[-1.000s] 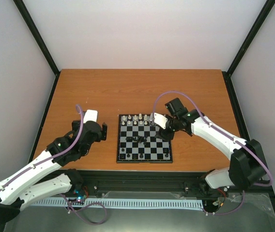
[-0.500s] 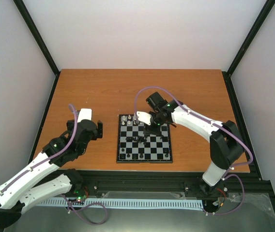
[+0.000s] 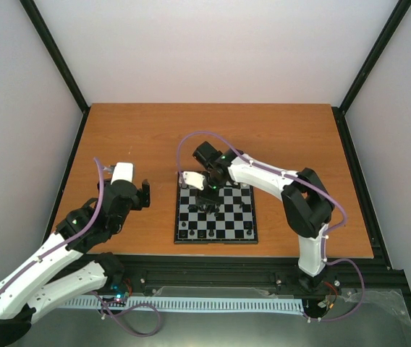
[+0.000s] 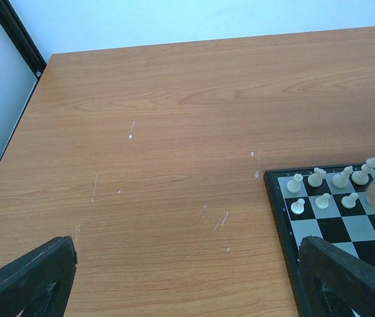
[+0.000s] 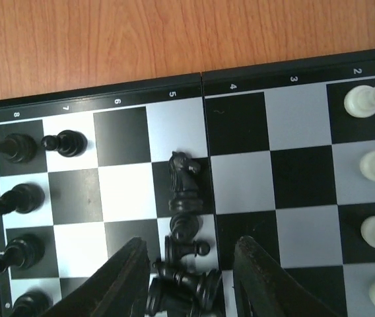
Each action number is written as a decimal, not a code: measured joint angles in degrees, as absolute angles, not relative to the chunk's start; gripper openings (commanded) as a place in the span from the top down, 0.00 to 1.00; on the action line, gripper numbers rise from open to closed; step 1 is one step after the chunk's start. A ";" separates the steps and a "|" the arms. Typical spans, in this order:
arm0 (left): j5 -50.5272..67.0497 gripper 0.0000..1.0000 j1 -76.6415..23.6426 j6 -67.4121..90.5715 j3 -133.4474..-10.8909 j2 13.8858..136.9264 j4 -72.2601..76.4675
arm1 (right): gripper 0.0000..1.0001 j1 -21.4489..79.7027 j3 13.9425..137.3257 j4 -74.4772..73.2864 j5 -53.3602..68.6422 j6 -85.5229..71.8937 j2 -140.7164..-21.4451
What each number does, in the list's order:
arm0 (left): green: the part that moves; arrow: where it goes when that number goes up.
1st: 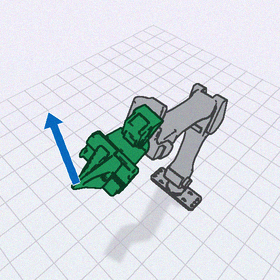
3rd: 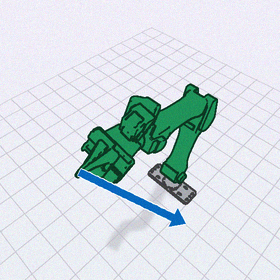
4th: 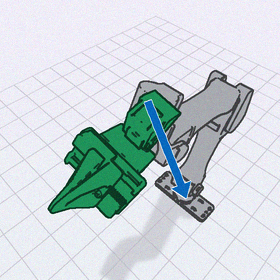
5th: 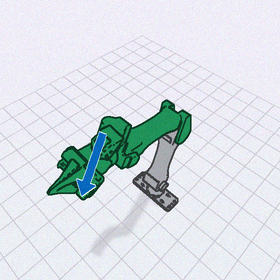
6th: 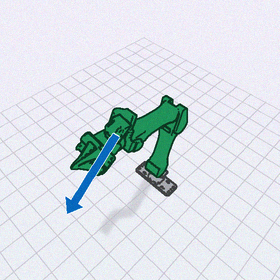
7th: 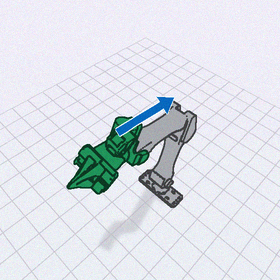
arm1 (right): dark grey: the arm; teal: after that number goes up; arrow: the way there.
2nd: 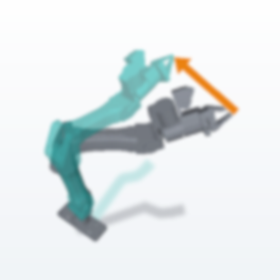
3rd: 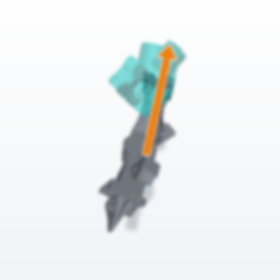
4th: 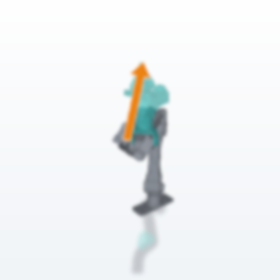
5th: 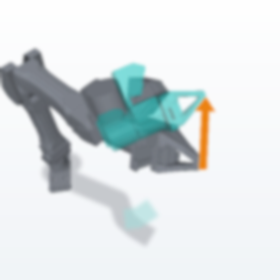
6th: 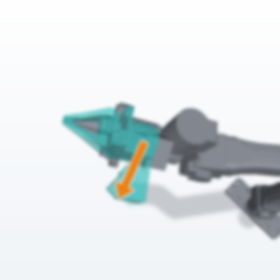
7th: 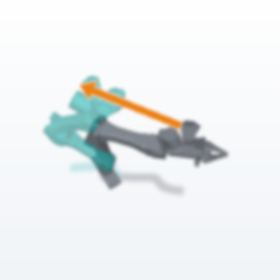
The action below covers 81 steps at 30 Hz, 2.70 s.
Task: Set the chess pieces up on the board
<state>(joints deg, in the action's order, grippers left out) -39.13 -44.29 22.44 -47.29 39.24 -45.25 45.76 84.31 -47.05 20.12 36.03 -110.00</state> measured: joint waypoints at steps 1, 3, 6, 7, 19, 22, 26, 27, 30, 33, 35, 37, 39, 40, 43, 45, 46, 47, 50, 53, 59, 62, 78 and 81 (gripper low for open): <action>-38.98 0.04 -44.29 22.28 -47.29 39.24 -45.23 | 0.67 45.87 84.86 -47.16 20.25 35.77 -110.72; -38.94 0.03 -44.25 22.15 -47.29 39.24 -45.25 | 0.70 46.02 85.62 -47.29 20.34 35.38 -112.03; -38.96 0.02 -44.25 22.04 -47.29 39.24 -45.23 | 0.72 46.30 85.84 -47.83 20.27 34.61 -113.73; -38.96 0.02 -44.25 22.02 -47.29 39.24 -45.23 | 0.73 46.39 85.84 -48.03 20.27 34.41 -114.17; -38.96 0.01 -44.14 22.02 -47.29 39.24 -45.25 | 0.87 46.65 85.89 -48.21 19.90 32.05 -115.70; -38.96 0.00 -44.14 22.02 -47.29 39.24 -45.25 | 0.90 46.65 85.97 -48.21 19.88 31.81 -116.01; -38.96 0.00 -44.14 22.02 -47.29 39.27 -45.23 | 0.94 46.65 86.00 -48.10 19.81 31.57 -116.36; -38.96 0.00 -44.14 22.02 -47.29 39.29 -45.25 | 0.94 46.65 86.02 -48.01 19.70 31.48 -116.36; -38.94 0.00 -44.14 22.02 -47.29 39.44 -45.23 | 0.96 46.65 86.13 -47.72 19.03 30.96 -116.36; -38.94 0.00 -44.14 22.02 -47.29 39.62 -45.23 | 0.97 46.65 86.21 -47.31 18.44 30.55 -116.36; -38.94 0.00 -44.14 22.02 -47.29 39.64 -45.23 | 0.97 46.65 86.21 -47.09 18.33 30.44 -116.31; -38.94 0.00 -44.14 22.02 -47.29 39.64 -45.23 | 0.97 46.65 86.21 -46.94 18.26 30.39 -116.25; -38.94 0.00 -44.14 22.00 -47.29 39.64 -45.23 | 0.97 46.65 86.19 -46.94 18.26 30.39 -115.98; -38.94 0.00 -44.14 22.02 -47.29 39.62 -45.23 | 0.97 46.65 86.15 -46.92 18.28 30.39 -115.68; -38.94 0.00 -44.14 22.02 -47.29 39.64 -45.23 | 0.97 46.65 85.52 -46.85 18.70 30.39 -113.86; -38.94 0.00 -44.14 22.02 -47.29 39.64 -45.23 | 0.97 46.65 84.88 -46.76 19.11 30.37 -112.27; -38.94 0.00 -44.14 22.00 -47.29 39.64 -45.23 | 0.97 46.65 84.60 -46.68 19.33 30.35 -111.59; -38.94 0.00 -44.14 22.02 -47.29 39.64 -45.23 | 0.97 46.65 84.36 -46.68 19.73 30.35 -110.96; -38.94 0.00 -44.12 22.02 -47.29 39.64 -45.23 | 0.97 46.98 83.85 -46.61 20.62 30.46 -110.17; -38.96 0.00 -44.12 22.02 -47.29 39.64 -45.23 | 0.97 48.34 82.78 -46.59 21.41 30.81 -110.08; -38.96 0.00 -44.07 22.02 -47.29 39.66 -45.23 | 0.97 52.95 82.11 -47.18 20.73 32.14 -110.10; -38.94 0.00 -44.03 22.02 -47.29 39.81 -45.23 | 0.97 54.24 82.11 -47.44 20.18 32.71 -110.30; -38.89 0.00 -43.81 22.02 -47.29 39.90 -45.23 | 0.97 55.00 82.11 -48.49 18.83 33.65 -112.88; -38.76 0.00 -43.75 22.00 -47.29 39.90 -45.23 | 0.96 55.07 82.11 -48.53 18.85 33.65 -112.88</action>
